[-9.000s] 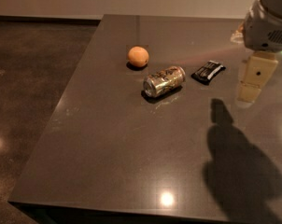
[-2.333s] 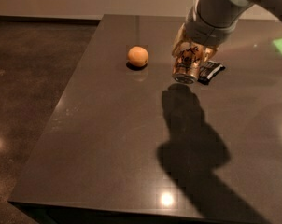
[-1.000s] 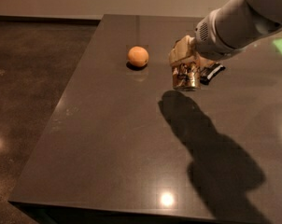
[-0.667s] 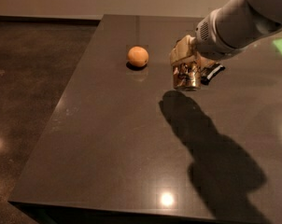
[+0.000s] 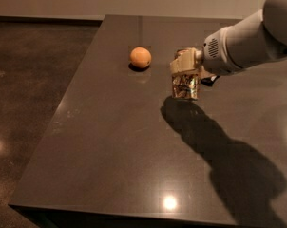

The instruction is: Place orange can upright

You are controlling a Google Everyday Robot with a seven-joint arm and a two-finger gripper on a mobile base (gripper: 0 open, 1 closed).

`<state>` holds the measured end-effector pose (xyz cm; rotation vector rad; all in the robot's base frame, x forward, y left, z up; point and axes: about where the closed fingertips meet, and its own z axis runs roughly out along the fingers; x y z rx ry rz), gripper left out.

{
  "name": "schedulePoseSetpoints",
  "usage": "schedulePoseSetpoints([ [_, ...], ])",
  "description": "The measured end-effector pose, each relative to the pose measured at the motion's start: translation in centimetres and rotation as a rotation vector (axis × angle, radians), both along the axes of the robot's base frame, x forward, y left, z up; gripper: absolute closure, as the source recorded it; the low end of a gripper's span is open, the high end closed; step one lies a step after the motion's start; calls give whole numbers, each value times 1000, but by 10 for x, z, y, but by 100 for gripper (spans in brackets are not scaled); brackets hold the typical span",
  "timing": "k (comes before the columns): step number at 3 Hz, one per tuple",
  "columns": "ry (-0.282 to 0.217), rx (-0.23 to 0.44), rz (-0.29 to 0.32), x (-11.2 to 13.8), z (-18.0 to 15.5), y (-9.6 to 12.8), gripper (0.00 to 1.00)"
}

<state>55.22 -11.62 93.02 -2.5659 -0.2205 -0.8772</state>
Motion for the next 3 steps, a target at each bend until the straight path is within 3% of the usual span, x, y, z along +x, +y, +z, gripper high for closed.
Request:
schedulePoseSetpoints([
  [1,-42,78,81,-12,-7,10,100],
  [2,-124,105,160,-26,-9,21,100],
  [3,-230,67,207,-38,-11,30,100],
])
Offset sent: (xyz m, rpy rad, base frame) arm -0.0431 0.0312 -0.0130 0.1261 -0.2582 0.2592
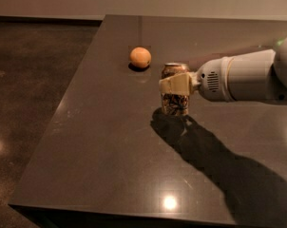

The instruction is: Place orange can upright

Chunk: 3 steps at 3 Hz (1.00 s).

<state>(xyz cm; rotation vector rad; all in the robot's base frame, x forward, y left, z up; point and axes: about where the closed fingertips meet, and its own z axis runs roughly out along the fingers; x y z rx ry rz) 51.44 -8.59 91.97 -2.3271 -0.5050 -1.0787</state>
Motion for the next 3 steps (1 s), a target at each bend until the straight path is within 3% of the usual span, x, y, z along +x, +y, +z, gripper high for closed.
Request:
schedulePoseSetpoints([
  [1,-110,-41,1,-7,-1,9,100],
  [3,-225,-46,-3,-11,-3,25,100],
])
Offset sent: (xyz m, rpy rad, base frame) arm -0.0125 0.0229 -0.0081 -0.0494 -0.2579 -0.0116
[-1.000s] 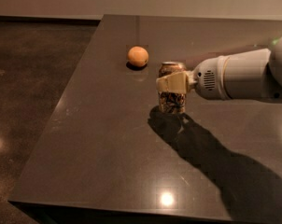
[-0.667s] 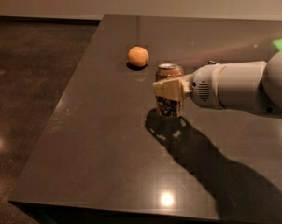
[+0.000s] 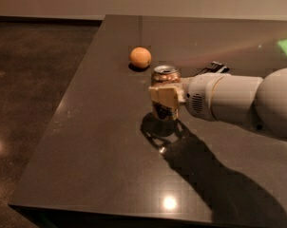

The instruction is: Place orange can upright

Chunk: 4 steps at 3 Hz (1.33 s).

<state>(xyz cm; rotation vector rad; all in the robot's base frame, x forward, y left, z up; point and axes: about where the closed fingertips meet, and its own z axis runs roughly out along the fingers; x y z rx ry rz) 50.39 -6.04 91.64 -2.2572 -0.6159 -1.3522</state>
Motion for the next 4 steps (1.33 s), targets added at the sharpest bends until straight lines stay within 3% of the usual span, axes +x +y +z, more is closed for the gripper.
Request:
schedulePoseSetpoints([
  [3,-79,21,43,4,-10,23,100],
  [4,-109,84,52,11,-12,25,87],
])
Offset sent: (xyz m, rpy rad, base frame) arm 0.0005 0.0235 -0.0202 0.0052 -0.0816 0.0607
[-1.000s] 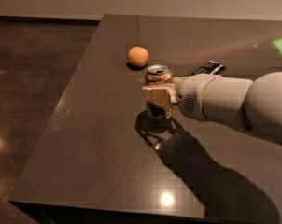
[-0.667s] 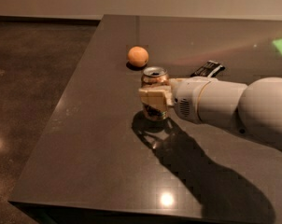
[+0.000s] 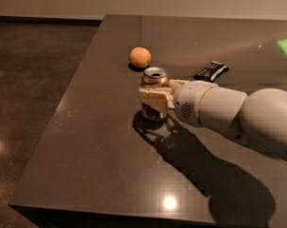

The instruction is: Place orange can upright

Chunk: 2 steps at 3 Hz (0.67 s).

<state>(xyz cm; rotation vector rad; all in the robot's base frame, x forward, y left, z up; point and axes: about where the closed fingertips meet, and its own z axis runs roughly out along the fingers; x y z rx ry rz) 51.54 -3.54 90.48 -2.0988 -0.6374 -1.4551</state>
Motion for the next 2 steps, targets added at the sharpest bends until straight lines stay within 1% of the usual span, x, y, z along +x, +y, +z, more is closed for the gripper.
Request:
schedulePoseSetpoints([
  [1,-6,50,13,5,-5,-1,65],
  [2,-7,74,30,8,-11,-1,41],
])
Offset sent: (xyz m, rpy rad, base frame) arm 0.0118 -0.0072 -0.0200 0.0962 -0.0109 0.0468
